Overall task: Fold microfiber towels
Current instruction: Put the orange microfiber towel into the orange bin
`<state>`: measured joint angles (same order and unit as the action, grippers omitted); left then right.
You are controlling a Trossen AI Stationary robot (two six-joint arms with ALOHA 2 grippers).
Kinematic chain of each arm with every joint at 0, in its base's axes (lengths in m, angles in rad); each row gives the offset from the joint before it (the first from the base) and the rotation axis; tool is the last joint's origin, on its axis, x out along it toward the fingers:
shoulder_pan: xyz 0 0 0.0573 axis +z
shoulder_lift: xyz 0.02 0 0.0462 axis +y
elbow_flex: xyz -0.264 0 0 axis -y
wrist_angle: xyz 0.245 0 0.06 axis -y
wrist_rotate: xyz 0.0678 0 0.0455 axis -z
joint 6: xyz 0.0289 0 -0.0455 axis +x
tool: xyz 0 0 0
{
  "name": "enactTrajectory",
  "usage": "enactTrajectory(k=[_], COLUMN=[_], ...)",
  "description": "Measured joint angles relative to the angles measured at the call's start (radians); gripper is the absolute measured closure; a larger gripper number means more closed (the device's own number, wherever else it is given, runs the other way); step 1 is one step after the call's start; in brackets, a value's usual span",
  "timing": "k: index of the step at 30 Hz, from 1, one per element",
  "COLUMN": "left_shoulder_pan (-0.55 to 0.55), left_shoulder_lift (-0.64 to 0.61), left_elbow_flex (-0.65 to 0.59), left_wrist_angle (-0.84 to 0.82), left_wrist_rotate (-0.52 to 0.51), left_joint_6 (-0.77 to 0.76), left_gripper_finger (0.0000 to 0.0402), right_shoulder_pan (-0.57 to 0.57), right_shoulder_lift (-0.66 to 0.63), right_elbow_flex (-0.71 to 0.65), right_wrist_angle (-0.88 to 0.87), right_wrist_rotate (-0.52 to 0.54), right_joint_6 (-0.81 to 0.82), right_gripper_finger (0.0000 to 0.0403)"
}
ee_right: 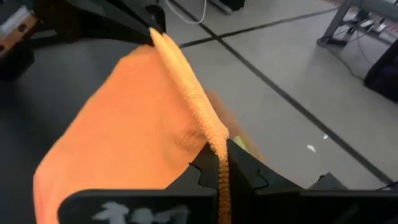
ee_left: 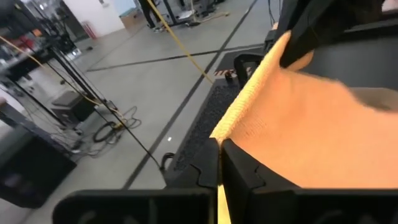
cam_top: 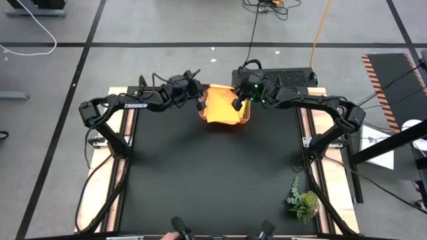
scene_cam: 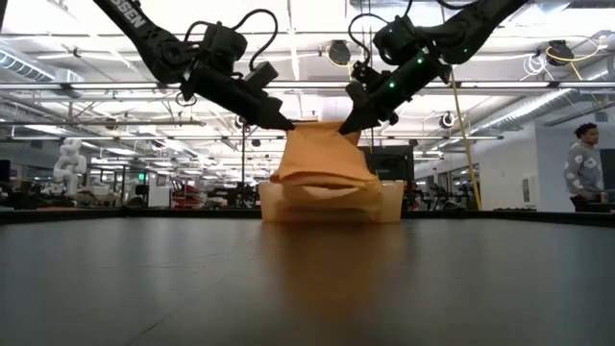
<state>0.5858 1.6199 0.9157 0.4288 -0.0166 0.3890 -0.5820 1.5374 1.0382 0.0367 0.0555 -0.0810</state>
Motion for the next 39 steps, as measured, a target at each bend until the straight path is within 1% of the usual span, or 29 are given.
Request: enactTrajectory(k=[3, 6, 10, 12, 14, 16, 20, 23, 26, 33, 36, 39], left_shoulder_pan=[0.013, 0.025, 0.041, 0.044, 0.053, 0.063, 0.050, 0.057, 0.050, 0.022, 0.004, -0.014], left_shoulder_lift=[0.000, 0.023, 0.063, 0.083, 0.106, 0.117, 0.120, 0.120, 0.118, 0.090, 0.020, -0.087], left_elbow_flex=[0.000, 0.001, 0.002, -0.001, -0.001, -0.002, 0.003, 0.000, 0.002, 0.002, 0.002, 0.002], left_wrist_angle=[0.019, 0.069, 0.114, 0.107, 0.101, 0.087, 0.094, 0.088, 0.104, 0.103, 0.056, -0.006], left_wrist_rotate=[0.000, 0.000, 0.036, 0.035, -0.020, -0.055, -0.054, -0.061, -0.052, -0.043, -0.038, -0.039], left_joint_6=[0.043, 0.054, 0.053, 0.054, 0.055, 0.043, 0.023, 0.009, -0.001, -0.004, -0.006, -0.011], left_gripper_finger=[0.0390, 0.0394, 0.0395, 0.0386, 0.0374, 0.0362, 0.0342, 0.0328, 0.0317, 0.0314, 0.0314, 0.0314], right_shoulder_pan=[-0.012, -0.021, -0.026, -0.026, -0.028, -0.034, -0.030, -0.035, -0.046, -0.051, -0.052, -0.052], right_shoulder_lift=[-0.001, -0.001, 0.000, 0.001, -0.002, 0.001, -0.001, 0.000, -0.001, -0.013, -0.063, -0.153], right_elbow_flex=[0.000, 0.000, -0.001, -0.001, -0.007, -0.009, -0.059, -0.104, -0.128, -0.137, -0.137, -0.136], right_wrist_angle=[0.027, 0.031, 0.023, 0.010, -0.038, -0.043, -0.013, 0.004, 0.049, 0.090, 0.063, 0.013], right_wrist_rotate=[0.004, 0.013, 0.019, 0.023, 0.056, 0.060, 0.036, 0.030, 0.030, 0.029, 0.022, 0.021], right_joint_6=[-0.014, -0.026, -0.037, -0.039, -0.038, -0.036, -0.035, -0.036, -0.036, -0.036, -0.013, -0.011], right_gripper_finger=[0.0403, 0.0403, 0.0403, 0.0403, 0.0403, 0.0402, 0.0388, 0.0369, 0.0341, 0.0250, 0.0214, 0.0190])
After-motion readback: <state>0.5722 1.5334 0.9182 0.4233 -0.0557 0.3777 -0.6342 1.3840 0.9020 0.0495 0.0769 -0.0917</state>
